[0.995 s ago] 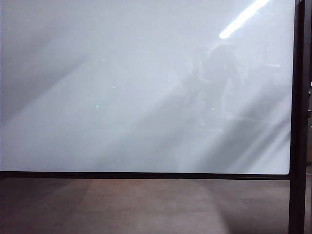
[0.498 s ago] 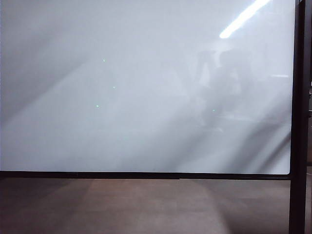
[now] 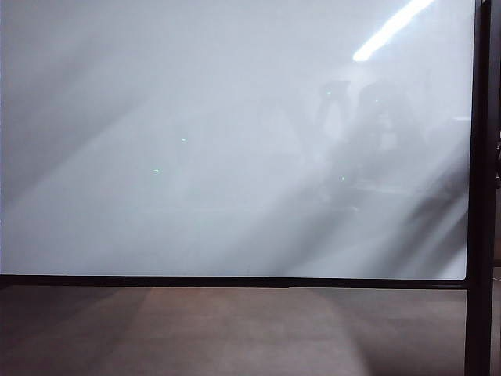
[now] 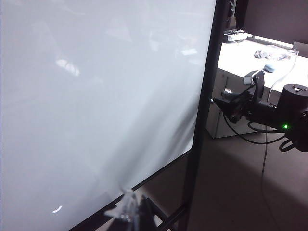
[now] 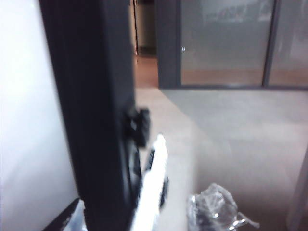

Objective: Reach to the right to find the marker pen, pick it up, and write the number 6 on the whiteboard.

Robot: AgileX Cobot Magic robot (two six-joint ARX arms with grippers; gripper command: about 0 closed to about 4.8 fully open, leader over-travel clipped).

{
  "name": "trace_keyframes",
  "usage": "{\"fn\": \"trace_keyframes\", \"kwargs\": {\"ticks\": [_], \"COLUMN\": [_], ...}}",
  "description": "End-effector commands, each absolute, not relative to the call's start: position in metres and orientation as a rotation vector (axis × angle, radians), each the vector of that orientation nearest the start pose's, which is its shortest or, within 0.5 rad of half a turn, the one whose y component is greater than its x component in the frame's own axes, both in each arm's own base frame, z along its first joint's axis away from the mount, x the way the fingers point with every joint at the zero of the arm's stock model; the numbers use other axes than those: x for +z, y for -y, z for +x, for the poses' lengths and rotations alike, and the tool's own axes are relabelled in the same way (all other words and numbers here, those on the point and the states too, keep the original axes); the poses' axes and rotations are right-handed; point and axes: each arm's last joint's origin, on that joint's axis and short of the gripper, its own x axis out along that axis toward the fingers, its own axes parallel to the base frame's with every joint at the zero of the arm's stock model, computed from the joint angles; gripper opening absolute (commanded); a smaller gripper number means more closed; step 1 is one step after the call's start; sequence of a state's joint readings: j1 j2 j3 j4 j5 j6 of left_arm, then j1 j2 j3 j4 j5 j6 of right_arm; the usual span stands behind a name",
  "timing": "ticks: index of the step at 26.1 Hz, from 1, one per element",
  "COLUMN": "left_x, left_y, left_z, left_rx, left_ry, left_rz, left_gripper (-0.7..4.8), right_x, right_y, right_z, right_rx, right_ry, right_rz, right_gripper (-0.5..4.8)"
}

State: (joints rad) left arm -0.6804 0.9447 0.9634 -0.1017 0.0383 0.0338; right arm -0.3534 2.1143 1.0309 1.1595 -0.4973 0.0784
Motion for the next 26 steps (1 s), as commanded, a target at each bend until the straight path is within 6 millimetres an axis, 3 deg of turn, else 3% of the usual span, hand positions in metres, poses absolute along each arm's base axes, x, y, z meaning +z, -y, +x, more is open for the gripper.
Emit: {"fn": "trace_keyframes", "kwargs": {"ticks": [1,13,17,23,26], "left_x": [0.3773,0.3766,0.3766,0.3766,0.3766], "left_y": [0.1302,0.1309,0.1308,0.1309,0.1309], "left_z": [0.1592,0.1599,0.1599,0.1598,0.1598], "left_rx": [-0.722,-0.723,-0.723,-0.723,-0.723], "left_ry": [-0.049,-0.052,-0.052,-0.052,-0.052], "left_rz": [0.061,0.061,0.061,0.061,0.061], "left_gripper": [-0.06,-0.06,-0.06,-0.06,-0.06], "right_x": [0.1488,0.1412,0.1406,0.1396,0.1391], "right_y": [0.1311,0.1237,0.1231,0.1235,0.1235], "right_z": [0.3976,0.4016,0.4019,0.4021,0.4021], "right_rx": [0.151,0.135,0.136,0.118,0.118], "right_ry": [0.06,0.067,0.067,0.063,0.059], "right_rz": [0.048,0.046,0.044,0.047,0.048], "right_gripper": [2.74,2.72,2.41,2.37,2.06]}}
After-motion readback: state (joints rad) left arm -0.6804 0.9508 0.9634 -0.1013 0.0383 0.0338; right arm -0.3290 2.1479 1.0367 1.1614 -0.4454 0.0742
